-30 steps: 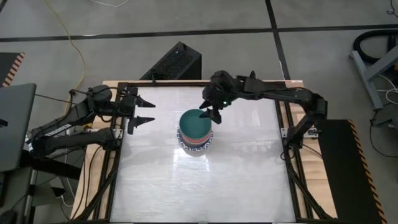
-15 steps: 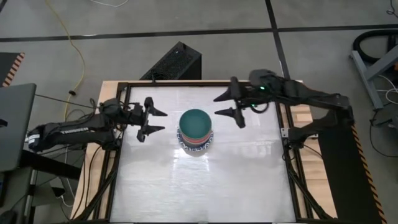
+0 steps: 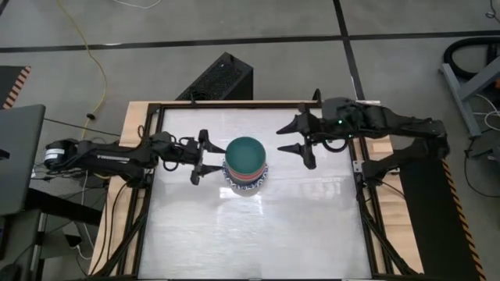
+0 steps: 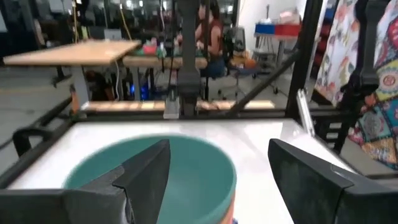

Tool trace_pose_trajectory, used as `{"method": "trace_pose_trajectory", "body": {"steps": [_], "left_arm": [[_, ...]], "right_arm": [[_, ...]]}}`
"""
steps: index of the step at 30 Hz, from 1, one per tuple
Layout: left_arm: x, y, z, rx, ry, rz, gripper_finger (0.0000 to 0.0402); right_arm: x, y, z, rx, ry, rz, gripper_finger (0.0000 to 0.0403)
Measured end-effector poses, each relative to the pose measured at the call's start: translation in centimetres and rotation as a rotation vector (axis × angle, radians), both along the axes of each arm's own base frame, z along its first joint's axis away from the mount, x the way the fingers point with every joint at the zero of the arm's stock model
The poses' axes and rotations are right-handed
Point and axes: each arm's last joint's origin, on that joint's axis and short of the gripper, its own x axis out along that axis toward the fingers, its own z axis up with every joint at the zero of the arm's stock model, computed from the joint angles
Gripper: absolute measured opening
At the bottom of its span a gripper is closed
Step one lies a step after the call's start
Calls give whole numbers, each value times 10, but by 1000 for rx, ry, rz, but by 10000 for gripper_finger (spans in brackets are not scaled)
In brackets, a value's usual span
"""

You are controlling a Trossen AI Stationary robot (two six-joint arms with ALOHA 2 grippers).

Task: Nest bowls inside each other
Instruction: Stack the green bowl on top of the orange bowl, then return to Home Position

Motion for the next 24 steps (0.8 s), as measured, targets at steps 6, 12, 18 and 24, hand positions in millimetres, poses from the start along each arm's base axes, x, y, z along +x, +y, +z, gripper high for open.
{"method": "trace_pose_trajectory", "body": {"steps": [6,12,18,24], "left_arm": [[11,3,-14,-16,63,57,261],[19,5,-27,-28,117,74,261],[20,5,-30,-52,131,80,261],[18,5,-27,-72,120,81,261]], "right_arm": [[1,1,-2,9,14,0,254],[1,1,-3,19,25,-4,254],[0,3,-4,42,38,-7,254],[0,7,-3,41,32,14,254]]}}
